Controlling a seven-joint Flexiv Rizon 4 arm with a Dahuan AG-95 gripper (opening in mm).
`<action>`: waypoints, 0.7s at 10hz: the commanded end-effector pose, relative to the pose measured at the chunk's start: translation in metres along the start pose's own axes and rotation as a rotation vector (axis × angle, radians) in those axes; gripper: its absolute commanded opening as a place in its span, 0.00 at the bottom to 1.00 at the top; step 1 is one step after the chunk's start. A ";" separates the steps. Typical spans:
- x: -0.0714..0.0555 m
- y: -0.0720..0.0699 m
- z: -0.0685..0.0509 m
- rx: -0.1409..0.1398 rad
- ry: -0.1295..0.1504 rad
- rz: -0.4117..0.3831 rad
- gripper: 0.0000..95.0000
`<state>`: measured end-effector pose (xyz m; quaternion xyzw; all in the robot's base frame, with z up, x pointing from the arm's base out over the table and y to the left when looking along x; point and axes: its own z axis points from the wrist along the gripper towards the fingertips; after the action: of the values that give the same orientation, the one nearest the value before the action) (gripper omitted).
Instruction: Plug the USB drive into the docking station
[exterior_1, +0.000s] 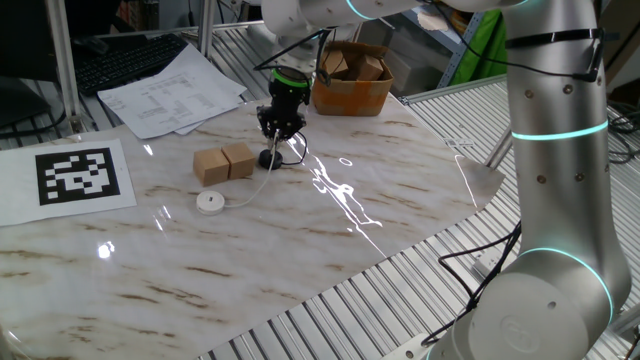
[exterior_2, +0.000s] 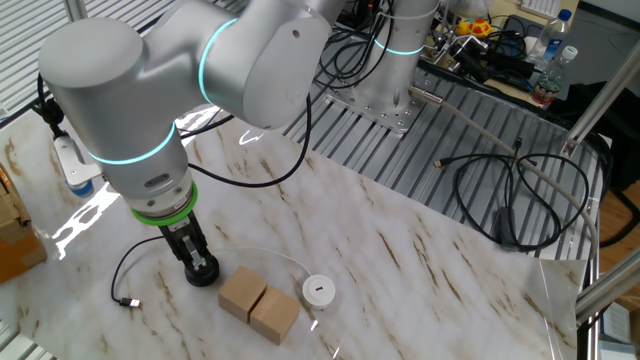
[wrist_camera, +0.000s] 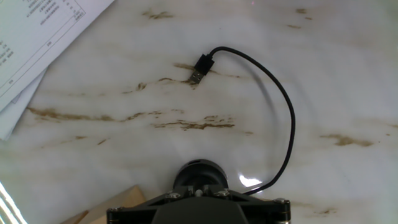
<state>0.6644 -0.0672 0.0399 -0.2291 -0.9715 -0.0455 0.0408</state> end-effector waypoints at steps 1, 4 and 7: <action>-0.001 0.000 0.001 0.002 -0.008 -0.004 0.00; -0.004 0.002 0.000 -0.005 -0.006 0.009 0.00; -0.004 0.001 0.002 -0.011 0.003 0.019 0.00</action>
<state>0.6693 -0.0673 0.0400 -0.2389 -0.9688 -0.0502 0.0430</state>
